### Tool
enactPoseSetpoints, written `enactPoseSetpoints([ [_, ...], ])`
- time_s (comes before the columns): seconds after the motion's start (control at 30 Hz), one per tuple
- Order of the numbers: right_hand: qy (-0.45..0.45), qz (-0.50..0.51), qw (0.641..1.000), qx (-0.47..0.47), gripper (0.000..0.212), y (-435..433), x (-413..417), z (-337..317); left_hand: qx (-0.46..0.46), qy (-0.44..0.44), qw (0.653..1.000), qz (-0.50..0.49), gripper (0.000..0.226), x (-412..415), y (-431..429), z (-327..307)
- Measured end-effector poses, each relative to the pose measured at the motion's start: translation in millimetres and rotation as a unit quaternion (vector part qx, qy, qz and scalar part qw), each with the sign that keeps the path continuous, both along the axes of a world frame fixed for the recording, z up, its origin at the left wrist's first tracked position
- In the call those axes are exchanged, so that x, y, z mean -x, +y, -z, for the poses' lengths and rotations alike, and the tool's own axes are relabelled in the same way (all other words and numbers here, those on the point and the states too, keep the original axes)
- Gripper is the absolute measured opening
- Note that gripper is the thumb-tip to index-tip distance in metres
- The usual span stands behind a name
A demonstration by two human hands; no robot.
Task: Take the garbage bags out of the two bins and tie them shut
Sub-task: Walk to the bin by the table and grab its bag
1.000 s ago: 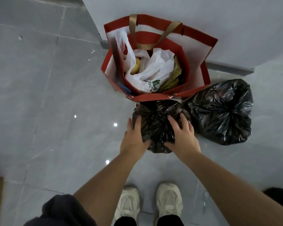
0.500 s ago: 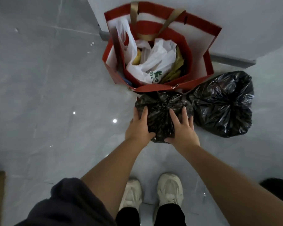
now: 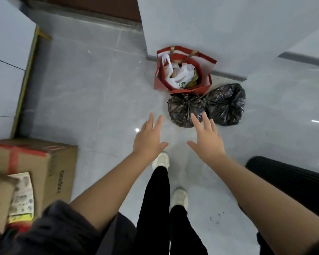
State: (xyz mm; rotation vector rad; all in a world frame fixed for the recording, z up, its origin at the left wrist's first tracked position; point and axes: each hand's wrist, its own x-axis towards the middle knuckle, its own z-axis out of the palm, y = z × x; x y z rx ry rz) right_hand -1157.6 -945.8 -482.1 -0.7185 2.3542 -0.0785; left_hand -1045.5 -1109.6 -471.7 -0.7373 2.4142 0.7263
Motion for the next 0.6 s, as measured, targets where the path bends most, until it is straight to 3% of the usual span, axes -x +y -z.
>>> enactPoseSetpoints([
  [0.27, 0.091, -0.104, 0.990, 0.016, 0.079, 77, -132, -131, 0.165, -0.002, 0.985, 0.042, 0.087, -135, 89, -129],
  [0.47, 0.157, -0.177, 0.971, 0.040, 0.076, 155, -220, -193, 0.217, -0.009, 0.976, 0.019, 0.085, -241, 183, -191],
  [0.6, 0.183, -0.214, 0.958, 0.054, 0.074, 197, -266, -216, 0.253, 0.033, 0.967, -0.016, 0.083, -298, 230, -218],
])
